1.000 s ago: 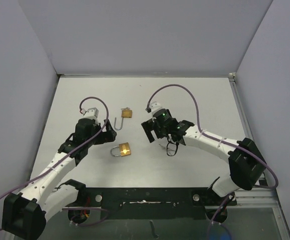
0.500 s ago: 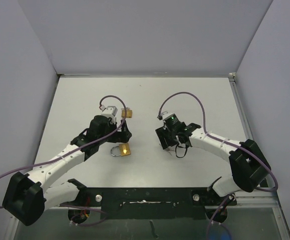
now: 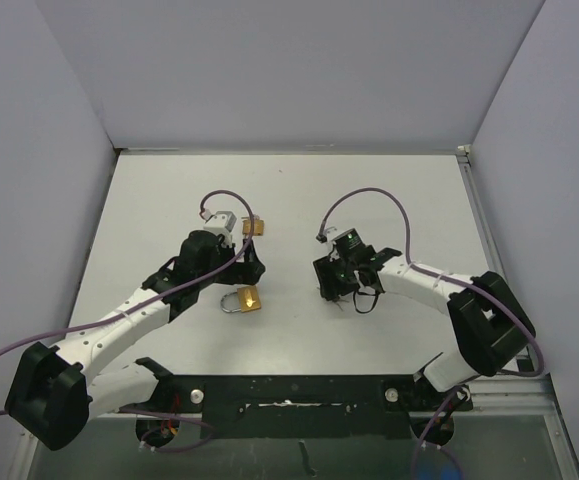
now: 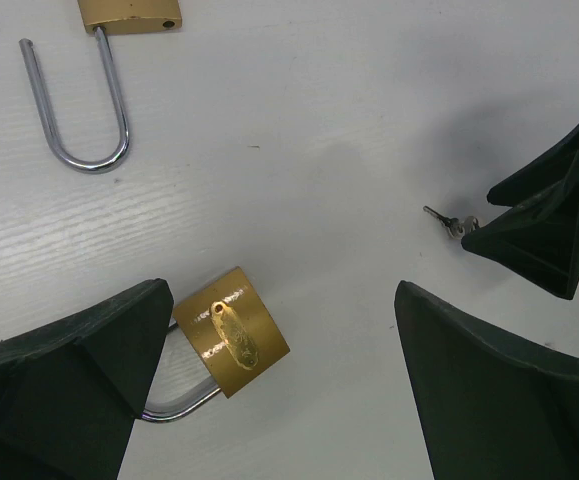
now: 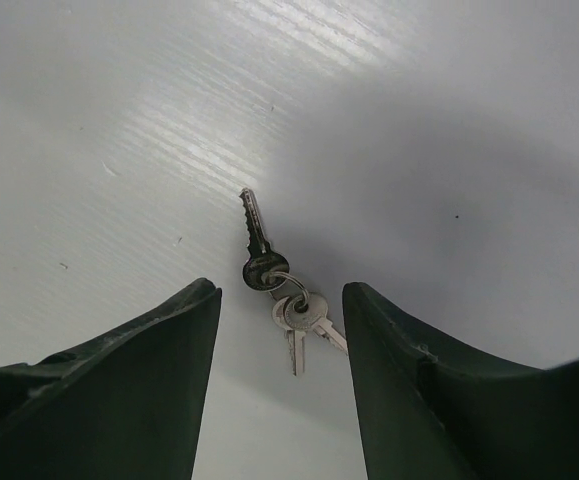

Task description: Unlock with the key

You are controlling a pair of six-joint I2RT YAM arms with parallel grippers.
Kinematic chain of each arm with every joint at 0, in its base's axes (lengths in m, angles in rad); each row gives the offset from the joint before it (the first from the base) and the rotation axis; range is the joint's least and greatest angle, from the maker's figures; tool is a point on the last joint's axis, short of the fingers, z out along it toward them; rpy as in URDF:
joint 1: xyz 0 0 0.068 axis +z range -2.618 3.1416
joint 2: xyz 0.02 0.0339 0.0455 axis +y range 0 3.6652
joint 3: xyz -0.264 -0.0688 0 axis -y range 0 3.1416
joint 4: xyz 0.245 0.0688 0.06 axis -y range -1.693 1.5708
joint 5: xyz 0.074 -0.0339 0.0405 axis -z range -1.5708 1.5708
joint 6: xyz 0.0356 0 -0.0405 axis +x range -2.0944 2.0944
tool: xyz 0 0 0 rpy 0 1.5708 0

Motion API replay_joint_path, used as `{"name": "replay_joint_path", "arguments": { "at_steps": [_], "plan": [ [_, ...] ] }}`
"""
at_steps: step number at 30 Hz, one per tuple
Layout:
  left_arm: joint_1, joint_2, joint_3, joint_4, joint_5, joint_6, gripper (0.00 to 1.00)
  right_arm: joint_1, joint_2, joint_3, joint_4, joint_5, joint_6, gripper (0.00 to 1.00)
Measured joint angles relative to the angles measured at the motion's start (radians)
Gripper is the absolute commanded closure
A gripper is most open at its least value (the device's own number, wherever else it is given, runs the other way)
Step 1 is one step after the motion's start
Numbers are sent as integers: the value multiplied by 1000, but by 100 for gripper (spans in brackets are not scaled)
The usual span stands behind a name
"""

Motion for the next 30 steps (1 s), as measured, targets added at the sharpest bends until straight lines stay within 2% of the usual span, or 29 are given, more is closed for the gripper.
{"name": "replay_joint_path", "arguments": {
  "at_steps": [12, 18, 24, 30],
  "plan": [
    [0, 0, 0, 0, 0, 0, 5, 4, 37, -1, 38, -24, -32, 45],
    [0, 0, 0, 1, -1, 0, 5, 54, 69, 0, 51, 9, -49, 47],
    [0, 0, -1, 1, -6, 0, 5, 97, 91, 18, 56, 76, -53, 51],
    [0, 0, -3, 1, -9, 0, 5, 113, 96, 20, 55, 132, -51, 64]
  ]
}}
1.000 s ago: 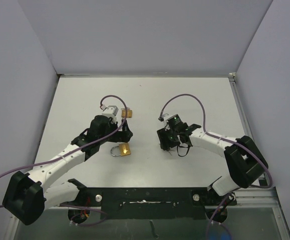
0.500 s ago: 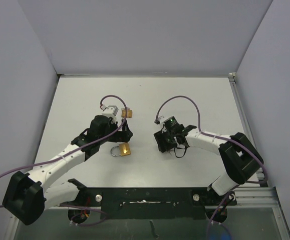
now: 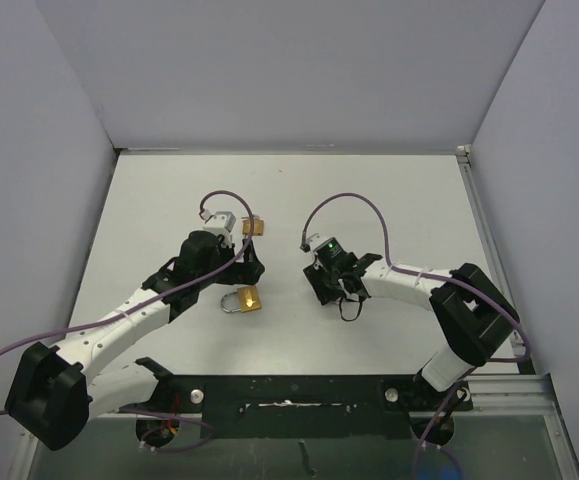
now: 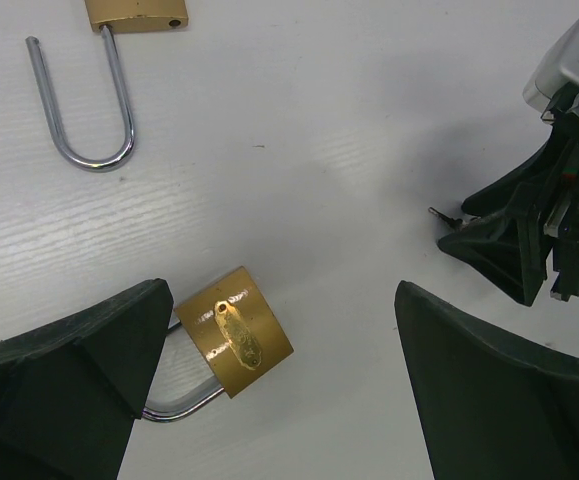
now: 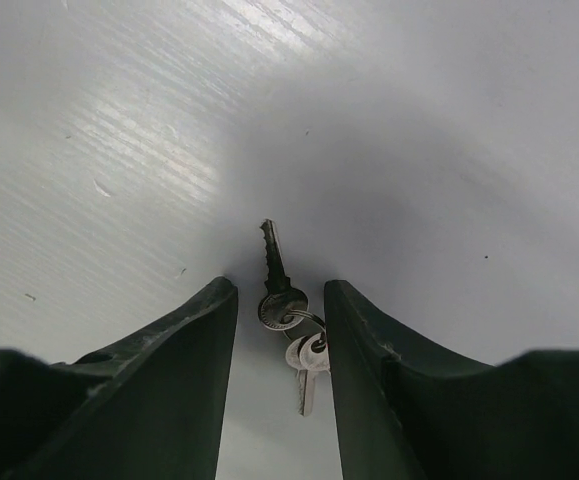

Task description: Unlock with the key

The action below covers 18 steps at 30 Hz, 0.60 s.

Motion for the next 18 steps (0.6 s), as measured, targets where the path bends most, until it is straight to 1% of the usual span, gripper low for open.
{"name": "replay_joint_path", "arguments": {
  "at_steps": [2, 4, 6, 11, 13, 16, 18],
  "plan": [
    [0, 0, 0, 0, 0, 0, 5, 0, 0, 0, 0, 6, 1, 69],
    [0, 0, 0, 0, 0, 0, 5, 0, 0, 0, 0, 12, 3, 71],
    [0, 0, 0, 0, 0, 0, 5, 0, 0, 0, 0, 13, 4, 76],
    [0, 0, 0, 0, -1, 0, 4, 1, 0, 0, 0, 13, 4, 78],
    [0, 1, 0, 0, -3, 0, 5, 1, 0, 0, 0, 13, 4, 83],
    [0, 4, 0, 0, -3, 0, 4, 6, 0, 1, -2, 14, 4, 84],
    [0, 8, 0, 0, -3, 0, 4, 6, 0, 2, -4, 17, 3, 89]
  ]
}}
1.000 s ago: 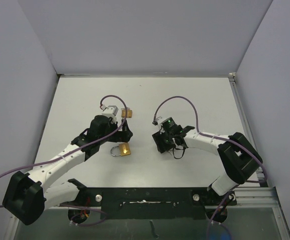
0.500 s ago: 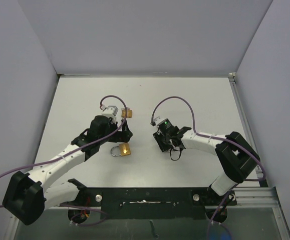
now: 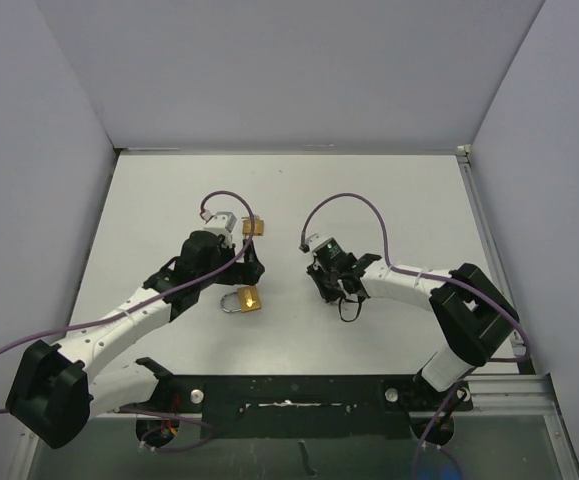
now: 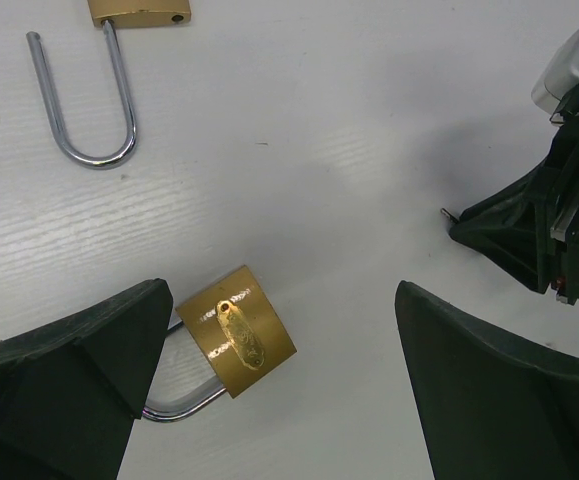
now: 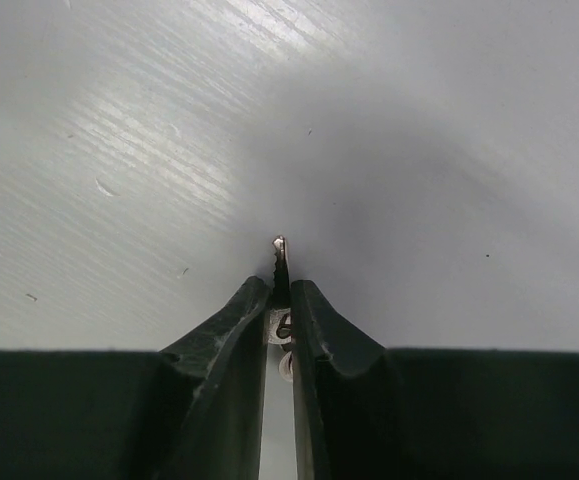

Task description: Unlock with the key

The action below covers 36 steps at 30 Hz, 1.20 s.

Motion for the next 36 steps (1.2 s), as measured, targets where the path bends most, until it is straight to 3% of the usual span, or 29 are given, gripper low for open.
{"name": "replay_joint_path", "arguments": {
  "at_steps": [11, 25, 36],
  "plan": [
    [0, 5, 0, 2, 0, 0, 4, 40, -3, 6, -11, 52, -19, 98],
    [0, 12, -23, 71, 80, -33, 4, 87, -174, -46, 42, 85, -75, 99],
    [-3, 14, -48, 116, 99, -55, 4, 87, -181, -45, 64, 126, -79, 99]
  ]
}}
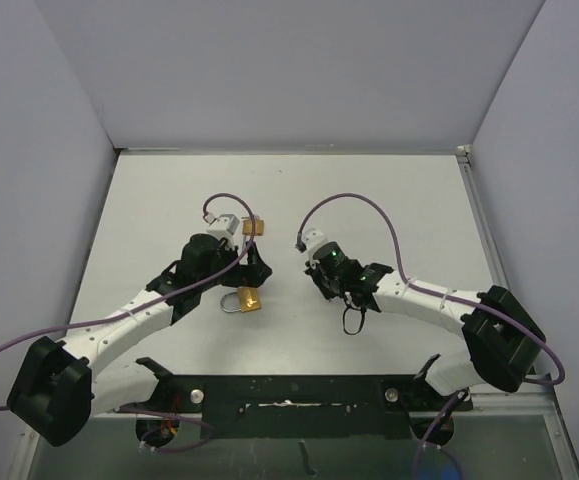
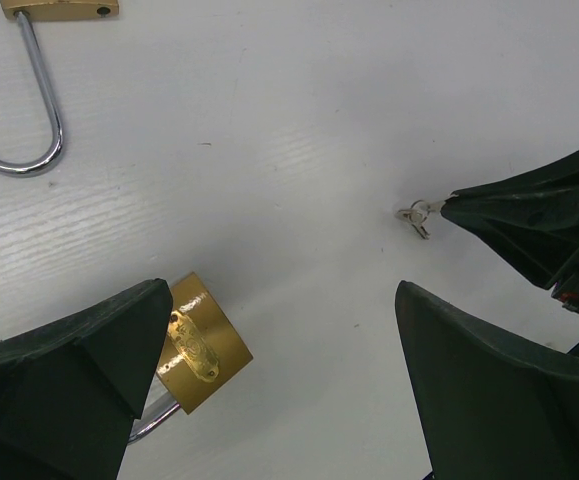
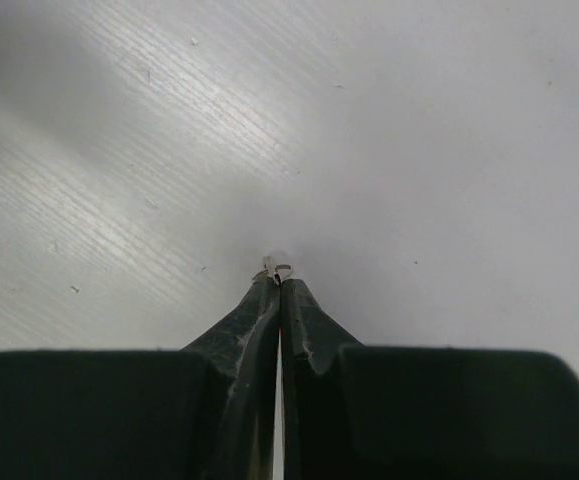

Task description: Unlock with the key

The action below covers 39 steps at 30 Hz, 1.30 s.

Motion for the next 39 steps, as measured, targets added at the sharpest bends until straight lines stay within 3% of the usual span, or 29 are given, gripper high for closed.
{"name": "replay_joint_path", "arguments": {
  "at_steps": [8, 14, 18, 20, 21, 25, 34, 39],
  "plan": [
    [0, -5, -8, -2, -14, -2, 4, 12, 59, 85, -36, 173, 20, 98],
    [0, -74, -27, -24, -63, -6, 4, 51, 190, 219, -105, 312, 48, 97],
    [0, -130, -35, -48, -105, -9, 3, 81, 288, 277, -128, 344, 63, 82],
    [2, -154, -37, -61, -122, -9, 3, 89, 301, 277, -142, 333, 74, 58],
    [3, -163, -37, -65, -128, -9, 3, 91, 302, 277, -145, 323, 80, 51],
    [4, -172, -37, -73, -138, -8, 3, 76, 299, 277, -143, 270, 93, 41],
    [4, -131, -37, -74, -135, -8, 3, -85, 233, 248, -167, 103, 133, 40],
    [4, -120, -37, -72, -129, -8, 3, -98, 228, 224, -185, 47, 130, 43]
  ]
}}
